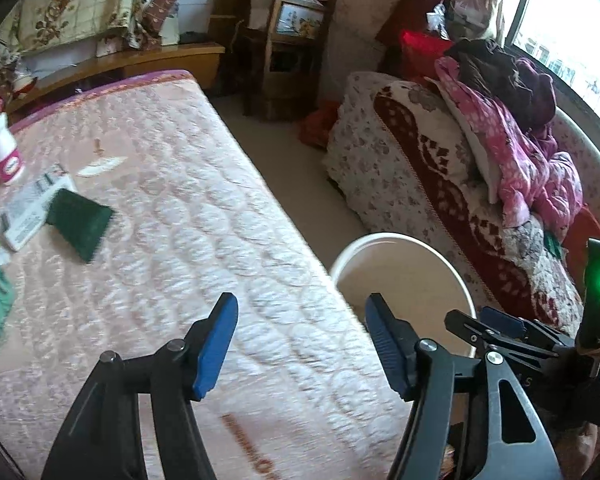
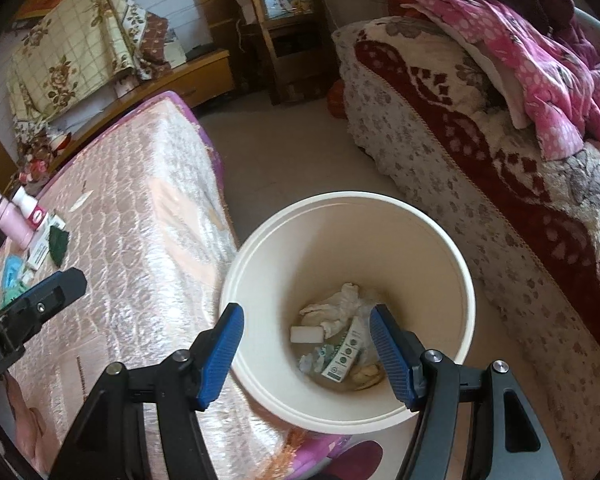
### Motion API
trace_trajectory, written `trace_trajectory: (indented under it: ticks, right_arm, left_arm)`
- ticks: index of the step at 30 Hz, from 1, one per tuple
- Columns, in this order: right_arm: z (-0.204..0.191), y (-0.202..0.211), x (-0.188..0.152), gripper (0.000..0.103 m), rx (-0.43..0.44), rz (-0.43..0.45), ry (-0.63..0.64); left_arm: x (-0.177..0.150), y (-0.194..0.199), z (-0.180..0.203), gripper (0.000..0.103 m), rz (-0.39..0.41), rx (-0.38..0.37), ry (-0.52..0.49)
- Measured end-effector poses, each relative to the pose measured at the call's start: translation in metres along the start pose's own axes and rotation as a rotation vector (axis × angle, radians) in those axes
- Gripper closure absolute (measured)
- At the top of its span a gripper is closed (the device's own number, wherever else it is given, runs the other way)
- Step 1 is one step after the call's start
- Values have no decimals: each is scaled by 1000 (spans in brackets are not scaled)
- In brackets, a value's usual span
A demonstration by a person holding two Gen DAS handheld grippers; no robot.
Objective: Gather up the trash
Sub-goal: 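Move both open grippers back over the trash on the bed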
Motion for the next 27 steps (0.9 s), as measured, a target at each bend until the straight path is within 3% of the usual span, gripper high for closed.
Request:
trace_trajectory:
  ticks: [11, 27]
  right_arm:
    - [-71, -6, 9, 34, 97, -3, 112]
    - [-221, -32, 29, 33, 246, -26, 374]
  left_arm:
    - [-2, 46, -81, 29, 78, 112, 41]
    - [4, 103, -221, 29, 137, 302, 192]
Point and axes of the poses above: each gripper's, at about its wrist camera, not at the fingertips, and y roughly against the way its jaws point, z to its right, x to its top, the point moved 2 cm from there along -y, roughly the way its jaws point, and after that the axes turned 11 degrees about y, right-handed, at the moved point
